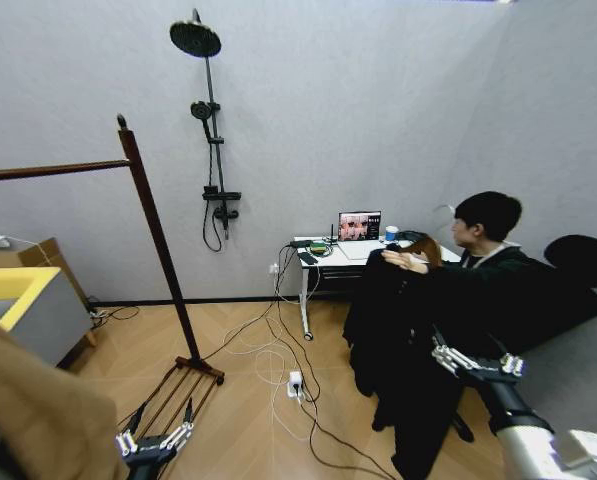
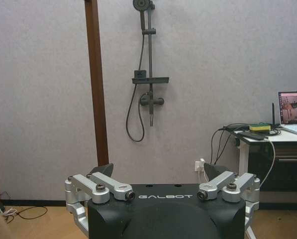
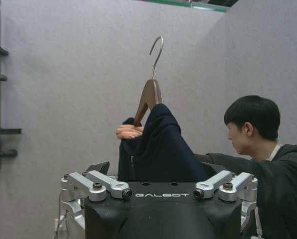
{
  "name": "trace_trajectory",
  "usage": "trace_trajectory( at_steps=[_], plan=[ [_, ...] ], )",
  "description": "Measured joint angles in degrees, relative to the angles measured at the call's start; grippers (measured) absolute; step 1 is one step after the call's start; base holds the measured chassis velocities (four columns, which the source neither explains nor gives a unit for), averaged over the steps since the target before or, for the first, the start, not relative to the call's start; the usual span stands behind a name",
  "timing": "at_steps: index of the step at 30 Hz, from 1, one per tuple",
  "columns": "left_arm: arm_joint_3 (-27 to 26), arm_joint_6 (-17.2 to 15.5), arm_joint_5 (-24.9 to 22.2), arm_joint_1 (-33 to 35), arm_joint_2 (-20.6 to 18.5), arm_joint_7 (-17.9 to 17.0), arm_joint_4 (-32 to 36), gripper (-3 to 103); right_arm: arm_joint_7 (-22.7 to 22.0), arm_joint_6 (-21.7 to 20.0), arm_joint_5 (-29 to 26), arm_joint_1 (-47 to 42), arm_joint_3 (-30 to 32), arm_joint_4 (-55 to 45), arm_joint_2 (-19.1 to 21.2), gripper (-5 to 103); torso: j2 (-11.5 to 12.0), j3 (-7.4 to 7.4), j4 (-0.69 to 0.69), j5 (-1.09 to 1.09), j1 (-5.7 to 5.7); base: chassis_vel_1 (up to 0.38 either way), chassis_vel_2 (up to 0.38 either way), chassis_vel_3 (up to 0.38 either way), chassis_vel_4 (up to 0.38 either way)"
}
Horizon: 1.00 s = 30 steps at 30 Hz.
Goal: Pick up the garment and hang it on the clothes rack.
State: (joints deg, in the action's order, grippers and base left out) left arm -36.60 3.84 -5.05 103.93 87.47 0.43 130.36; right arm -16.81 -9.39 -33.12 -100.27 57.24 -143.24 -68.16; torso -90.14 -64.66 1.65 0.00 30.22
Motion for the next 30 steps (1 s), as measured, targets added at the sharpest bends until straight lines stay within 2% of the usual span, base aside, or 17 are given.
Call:
trace_trajectory(
  at_steps=[2, 3, 4, 6, 17, 25, 30],
  plan=[
    [0.0, 0.0, 0.0, 0.0, 0.0, 0.0, 0.0, 100, -1.2, -1.3, -0.4, 0.8, 0.6, 0.0, 1.1, 100, 0.0, 0.00, -0.01, 0.00, -0.01, -0.064, 0.097, 0.023, -0.035],
    [0.0, 0.0, 0.0, 0.0, 0.0, 0.0, 0.0, 100, -3.1, -3.2, -1.6, 2.7, 1.4, 0.0, 3.4, 100, 0.0, 0.01, -0.02, 0.01, -0.04, -0.008, 0.054, 0.040, -0.035],
    [0.0, 0.0, 0.0, 0.0, 0.0, 0.0, 0.0, 100, -3.1, -3.2, -1.6, 2.7, 1.4, 0.0, 3.4, 100, 0.0, 0.01, -0.02, 0.01, -0.04, -0.008, 0.054, 0.040, -0.035],
    [0.0, 0.0, 0.0, 0.0, 0.0, 0.0, 0.0, 100, -5.4, -5.9, -5.2, 6.6, 3.0, 0.0, 7.6, 100, 0.0, 0.03, -0.03, 0.00, -0.10, 0.000, 0.000, 0.000, 0.000],
    [0.0, 0.0, 0.0, 0.0, 0.0, 0.0, 0.0, 100, -5.9, -8.7, -13.9, 16.6, 3.7, 0.7, 15.8, 100, 0.0, 0.03, -0.01, -0.02, -0.09, 0.023, -0.029, -0.021, 0.024],
    [0.0, 0.0, 0.0, 0.0, 0.0, 0.0, 0.0, 100, -6.5, -9.9, -15.2, 20.4, 3.1, 7.0, 17.0, 100, 0.0, 0.02, -0.03, 0.00, -0.07, 0.000, 0.000, 0.000, 0.000],
    [0.0, 0.0, 0.0, 0.0, 0.0, 0.0, 0.0, 100, -4.8, -9.4, -17.5, 21.6, 3.2, 11.6, 16.9, 100, 0.0, 0.02, -0.01, 0.00, -0.08, 0.000, 0.000, 0.000, 0.000]
  ],
)
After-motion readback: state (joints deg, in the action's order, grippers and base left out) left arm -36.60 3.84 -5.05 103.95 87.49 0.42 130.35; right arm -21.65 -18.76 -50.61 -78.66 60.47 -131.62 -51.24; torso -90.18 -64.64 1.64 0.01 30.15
